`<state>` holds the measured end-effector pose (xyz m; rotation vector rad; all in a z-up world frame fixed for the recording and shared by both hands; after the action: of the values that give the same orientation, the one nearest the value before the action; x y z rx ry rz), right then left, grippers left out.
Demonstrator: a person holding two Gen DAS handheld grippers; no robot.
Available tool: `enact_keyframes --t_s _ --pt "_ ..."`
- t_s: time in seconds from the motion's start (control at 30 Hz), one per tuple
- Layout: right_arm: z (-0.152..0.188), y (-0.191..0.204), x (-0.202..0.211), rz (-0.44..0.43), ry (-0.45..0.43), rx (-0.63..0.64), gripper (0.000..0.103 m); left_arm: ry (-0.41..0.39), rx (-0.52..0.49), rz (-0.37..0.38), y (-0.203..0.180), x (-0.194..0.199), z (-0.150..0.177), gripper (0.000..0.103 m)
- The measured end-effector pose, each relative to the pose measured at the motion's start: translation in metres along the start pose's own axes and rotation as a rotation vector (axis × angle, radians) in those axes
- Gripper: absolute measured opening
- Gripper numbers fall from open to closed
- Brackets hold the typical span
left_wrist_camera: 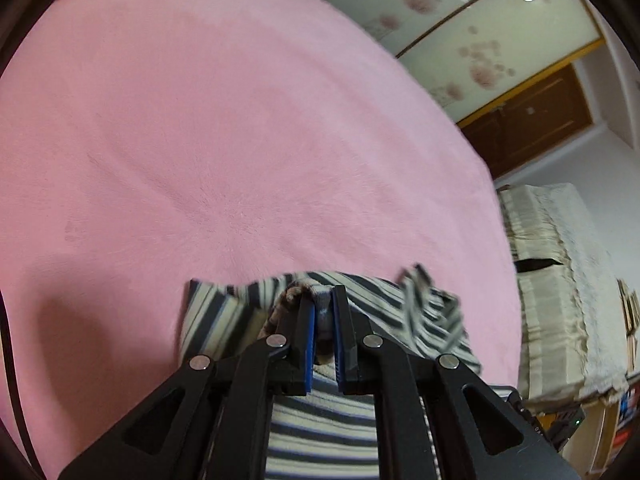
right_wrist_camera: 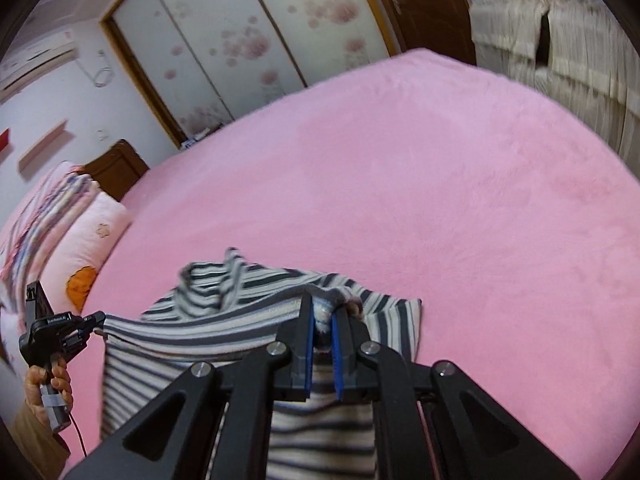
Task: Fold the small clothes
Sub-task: 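Lift the hem with both grippers and fold it toward the collar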
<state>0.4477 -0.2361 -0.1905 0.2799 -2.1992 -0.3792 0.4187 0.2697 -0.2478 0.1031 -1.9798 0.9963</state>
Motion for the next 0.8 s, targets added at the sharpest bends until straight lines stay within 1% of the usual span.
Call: enact_keyframes --t_s 0.1,0.17,0.23,0.27,0.37,0.43,0.47,0.5,0.57,0.63,0.67,0.7,0.73,0.77,0.8 --pt "-0.004 -0.01 -0.028 0.014 0.025 -0.044 0.007 0.011 0.029 -0.02 0.004 -0.028 -0.006 0.006" --pt "-0.006 -0.015 -0.044 0.022 0.048 -0.078 0.007 0.01 0.058 -0.006 0.006 -0.04 -0.01 0.006" --pt "-0.005 -0.02 -0.055 0.03 0.074 -0.11 0.008 0.016 0.102 0.022 0.009 -0.05 -0.013 0.009" --pt "-0.004 -0.022 -0.059 0.035 0.092 -0.124 0.008 0.019 0.115 0.03 0.01 -0.054 -0.014 0.012" --pt "-0.005 -0.024 -0.063 0.023 0.109 -0.151 0.009 -0.015 0.154 0.077 0.009 -0.057 -0.02 0.019" --pt "-0.008 -0.025 -0.061 0.002 0.106 -0.166 0.009 -0.041 0.175 0.109 0.006 -0.057 -0.026 0.021" --pt "-0.01 -0.026 -0.06 -0.006 0.103 -0.175 0.009 -0.052 0.177 0.11 0.005 -0.058 -0.028 0.022" --pt "-0.012 -0.027 -0.058 -0.014 0.097 -0.188 0.009 -0.085 0.179 0.107 0.003 -0.055 -0.031 0.025" --pt "-0.016 -0.028 -0.058 -0.025 0.098 -0.21 0.009 -0.134 0.184 0.095 0.002 -0.05 -0.036 0.027" --pt "-0.018 -0.028 -0.058 -0.037 0.11 -0.24 0.009 -0.148 0.194 0.08 0.005 -0.047 -0.039 0.027" --pt "-0.019 -0.029 -0.058 -0.043 0.114 -0.254 0.011 -0.147 0.196 0.066 0.008 -0.046 -0.04 0.027" --pt "-0.02 -0.029 -0.058 -0.053 0.119 -0.275 0.016 -0.139 0.189 0.035 0.009 -0.048 -0.04 0.027" --pt "-0.02 -0.032 -0.058 -0.069 0.133 -0.309 0.021 -0.136 0.18 0.021 0.009 -0.048 -0.04 0.027" --pt "-0.019 -0.033 -0.058 -0.079 0.141 -0.337 0.034 -0.132 0.168 0.013 0.01 -0.046 -0.04 0.027" --pt "-0.02 -0.037 -0.054 -0.088 0.141 -0.37 0.039 -0.122 0.137 -0.002 0.008 -0.047 -0.038 0.027"
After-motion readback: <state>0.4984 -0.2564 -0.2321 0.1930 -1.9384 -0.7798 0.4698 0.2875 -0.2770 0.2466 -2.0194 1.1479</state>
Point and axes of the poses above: each gripper's, at about its wrist camera, not at the fingertips, and x roughly against the way its jaws point, y to its left, z to its underside, the point moved 6 cm from there along -x, roughly the way its jaws point, and after that the axes turned 3 degrees about y, right-handed, at the moved point
